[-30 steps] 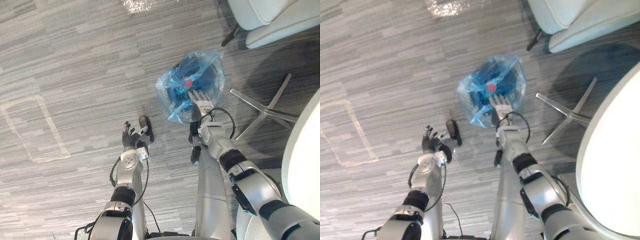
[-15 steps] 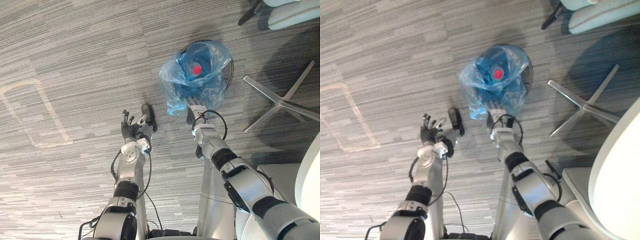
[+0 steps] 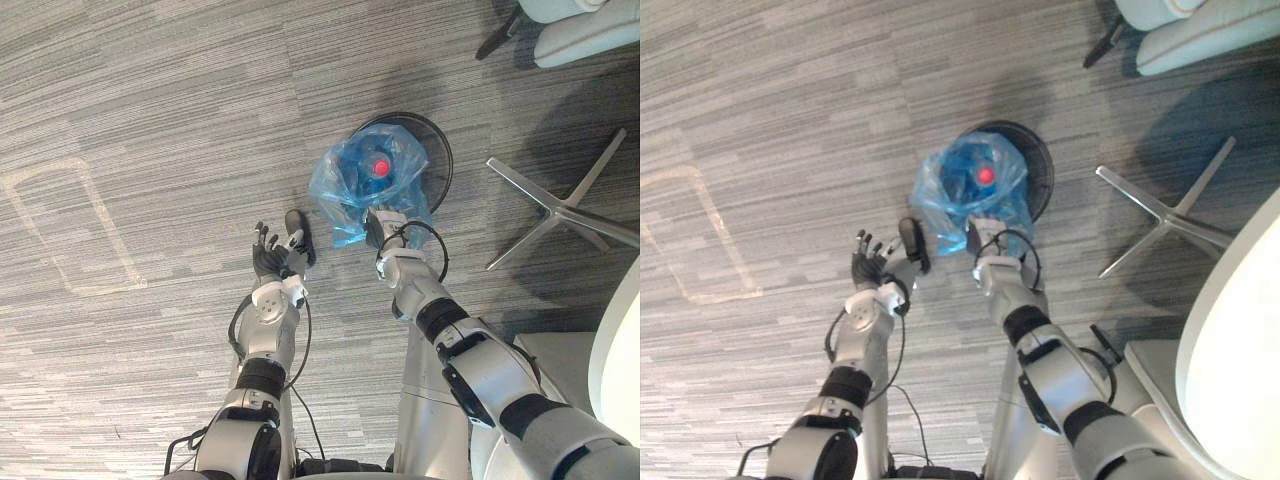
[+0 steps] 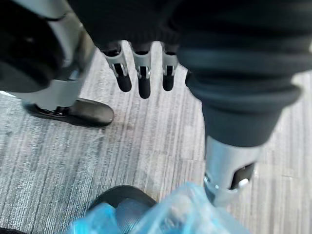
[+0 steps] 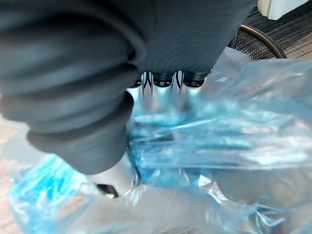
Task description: Gather rubbish on tea table into small bin, then transfer packed bag to large trash can.
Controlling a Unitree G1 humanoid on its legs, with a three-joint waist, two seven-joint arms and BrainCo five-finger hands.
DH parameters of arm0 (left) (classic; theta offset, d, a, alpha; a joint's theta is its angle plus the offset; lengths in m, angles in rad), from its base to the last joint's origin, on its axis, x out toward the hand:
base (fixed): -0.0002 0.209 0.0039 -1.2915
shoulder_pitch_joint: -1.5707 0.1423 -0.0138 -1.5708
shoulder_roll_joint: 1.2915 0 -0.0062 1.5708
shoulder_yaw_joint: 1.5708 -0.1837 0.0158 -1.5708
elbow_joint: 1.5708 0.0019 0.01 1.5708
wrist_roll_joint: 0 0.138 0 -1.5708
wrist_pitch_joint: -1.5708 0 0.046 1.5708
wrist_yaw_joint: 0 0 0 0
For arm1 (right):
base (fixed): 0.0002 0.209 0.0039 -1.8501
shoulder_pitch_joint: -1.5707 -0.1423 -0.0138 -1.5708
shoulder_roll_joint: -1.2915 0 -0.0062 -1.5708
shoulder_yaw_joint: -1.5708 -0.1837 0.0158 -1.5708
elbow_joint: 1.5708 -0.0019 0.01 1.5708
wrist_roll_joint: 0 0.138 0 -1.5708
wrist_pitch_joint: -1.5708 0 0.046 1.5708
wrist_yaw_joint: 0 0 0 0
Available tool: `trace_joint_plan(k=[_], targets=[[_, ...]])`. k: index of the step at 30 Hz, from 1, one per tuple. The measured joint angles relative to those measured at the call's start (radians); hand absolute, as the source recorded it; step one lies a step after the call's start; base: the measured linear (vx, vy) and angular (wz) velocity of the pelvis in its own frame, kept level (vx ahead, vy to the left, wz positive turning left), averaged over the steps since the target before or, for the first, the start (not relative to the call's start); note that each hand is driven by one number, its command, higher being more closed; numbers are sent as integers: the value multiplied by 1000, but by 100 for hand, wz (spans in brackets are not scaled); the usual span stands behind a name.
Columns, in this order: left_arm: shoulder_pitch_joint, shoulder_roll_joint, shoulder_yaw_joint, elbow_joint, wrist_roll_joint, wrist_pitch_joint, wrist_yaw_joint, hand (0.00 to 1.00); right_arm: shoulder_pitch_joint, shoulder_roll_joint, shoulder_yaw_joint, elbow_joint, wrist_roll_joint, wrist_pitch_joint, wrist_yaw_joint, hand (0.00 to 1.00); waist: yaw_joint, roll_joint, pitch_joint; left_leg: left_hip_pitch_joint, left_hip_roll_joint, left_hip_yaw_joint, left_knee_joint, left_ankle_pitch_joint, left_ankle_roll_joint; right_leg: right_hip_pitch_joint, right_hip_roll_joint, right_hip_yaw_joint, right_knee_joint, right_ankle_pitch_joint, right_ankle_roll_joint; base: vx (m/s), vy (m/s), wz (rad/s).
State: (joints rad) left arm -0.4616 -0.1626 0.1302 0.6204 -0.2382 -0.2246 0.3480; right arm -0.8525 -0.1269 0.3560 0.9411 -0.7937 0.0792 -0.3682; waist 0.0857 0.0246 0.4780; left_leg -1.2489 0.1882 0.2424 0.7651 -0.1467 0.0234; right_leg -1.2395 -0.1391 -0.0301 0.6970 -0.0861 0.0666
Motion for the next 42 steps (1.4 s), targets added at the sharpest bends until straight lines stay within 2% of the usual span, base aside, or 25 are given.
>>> trace_joint_plan(k=[8, 11, 18, 23, 29, 30, 32, 36, 40, 42], targets=[[2, 4, 38, 3, 1, 32, 0, 0, 40, 0, -38, -163, 98, -15, -6, 100, 6, 4, 2, 41, 7, -4, -2, 1, 1, 54, 4, -12, -19, 4, -2, -5, -2, -1], [19, 15, 37, 3, 3, 43, 0, 0, 91, 7, -38, -231, 118, -21, -6, 100, 13, 5, 3, 87, 24, -6, -3, -6, -2, 115, 20, -18, -52, 16, -5, -10, -8, -16], [135, 61, -25, -3, 28, 77, -4, 0, 299, 26, -38, -451, 206, -39, 1, 100, 11, -1, 0, 318, 24, 2, -82, -19, -22, 355, 33, -27, -151, 21, -4, 11, -1, -4], [218, 91, -85, -9, 58, 85, -33, 0, 454, 51, -40, -594, 256, -54, 29, 100, 4, -19, -16, 530, 12, 3, -154, -16, -27, 567, 32, -49, -215, 10, -11, 66, -19, 6], [357, 114, -130, -11, 102, 110, -74, 0, 637, 94, -35, -726, 294, -82, 90, 100, -16, -68, -136, 746, -9, 7, -282, -7, -52, 786, 33, -72, -342, 8, -11, 96, -33, 6], [396, 119, -159, -4, 119, 114, -81, 0, 675, 103, -27, -734, 296, -97, 110, 100, -23, -81, -181, 799, -15, 6, -328, 0, -63, 843, 37, -77, -394, 15, -10, 93, -21, 5], [416, 133, -200, 21, 138, 121, -97, 0, 696, 106, -15, -734, 319, -107, 133, 100, -30, -88, -219, 844, -27, -1, -379, 13, -73, 897, 39, -80, -458, 36, -9, 144, -16, 4], [433, 161, -264, 38, 191, 128, -119, 0, 713, 101, -1, -734, 343, -115, 180, 100, -42, -88, -258, 942, -50, -5, -477, 54, -76, 1025, 46, -88, -611, 100, -3, 140, 8, 4], [455, 192, -290, -14, 218, 135, -139, 0, 723, 84, 0, -735, 378, -122, 221, 100, -47, -86, -282, 1017, -69, -8, -531, 71, -77, 1097, 46, -87, -655, 110, 2, 86, 0, 2], [477, 210, -316, -66, 229, 135, -151, 0, 748, 79, -2, -761, 404, -125, 246, 100, -49, -84, -321, 1056, -77, -8, -576, 86, -81, 1121, 46, -84, -671, 111, 2, 50, -19, -2]])
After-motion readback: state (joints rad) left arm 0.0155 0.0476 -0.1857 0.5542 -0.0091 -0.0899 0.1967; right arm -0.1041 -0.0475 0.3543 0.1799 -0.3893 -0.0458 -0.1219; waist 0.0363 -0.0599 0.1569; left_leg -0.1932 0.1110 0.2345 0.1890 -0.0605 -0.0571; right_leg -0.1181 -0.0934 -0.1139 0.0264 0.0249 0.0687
